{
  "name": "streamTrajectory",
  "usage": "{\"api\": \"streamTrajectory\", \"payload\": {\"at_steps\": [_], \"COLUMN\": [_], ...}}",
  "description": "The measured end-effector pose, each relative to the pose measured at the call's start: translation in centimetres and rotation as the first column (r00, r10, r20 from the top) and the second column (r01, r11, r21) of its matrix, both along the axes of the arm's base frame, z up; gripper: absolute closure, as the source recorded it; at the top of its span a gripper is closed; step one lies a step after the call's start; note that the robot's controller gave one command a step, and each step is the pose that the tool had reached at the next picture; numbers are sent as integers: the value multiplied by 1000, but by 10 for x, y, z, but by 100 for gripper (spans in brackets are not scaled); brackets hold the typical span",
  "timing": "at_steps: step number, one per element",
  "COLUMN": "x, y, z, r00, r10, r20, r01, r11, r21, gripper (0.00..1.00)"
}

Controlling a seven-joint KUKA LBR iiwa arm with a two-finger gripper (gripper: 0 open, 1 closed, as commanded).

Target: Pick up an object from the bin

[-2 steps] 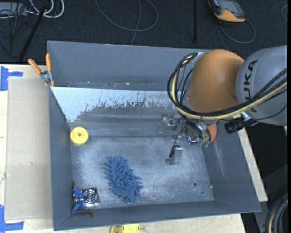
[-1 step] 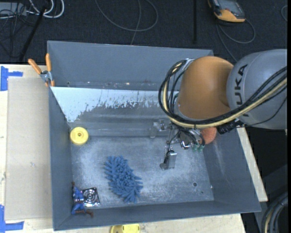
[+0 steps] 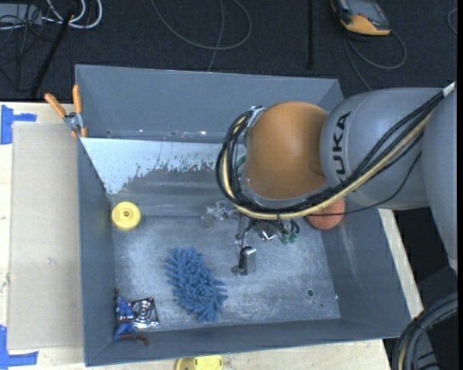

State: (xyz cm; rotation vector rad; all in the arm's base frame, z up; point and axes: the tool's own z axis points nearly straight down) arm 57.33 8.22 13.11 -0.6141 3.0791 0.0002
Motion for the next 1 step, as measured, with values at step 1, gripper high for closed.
{"api": "streamTrajectory", "payload": {"at_steps": [1], "x": [-7], "y": [14], "z": [-50], "r00": [999], "r10": [-42], "r20": [0], "r01": [42], "r11": [999], "r21": [2], "gripper": [0]}}
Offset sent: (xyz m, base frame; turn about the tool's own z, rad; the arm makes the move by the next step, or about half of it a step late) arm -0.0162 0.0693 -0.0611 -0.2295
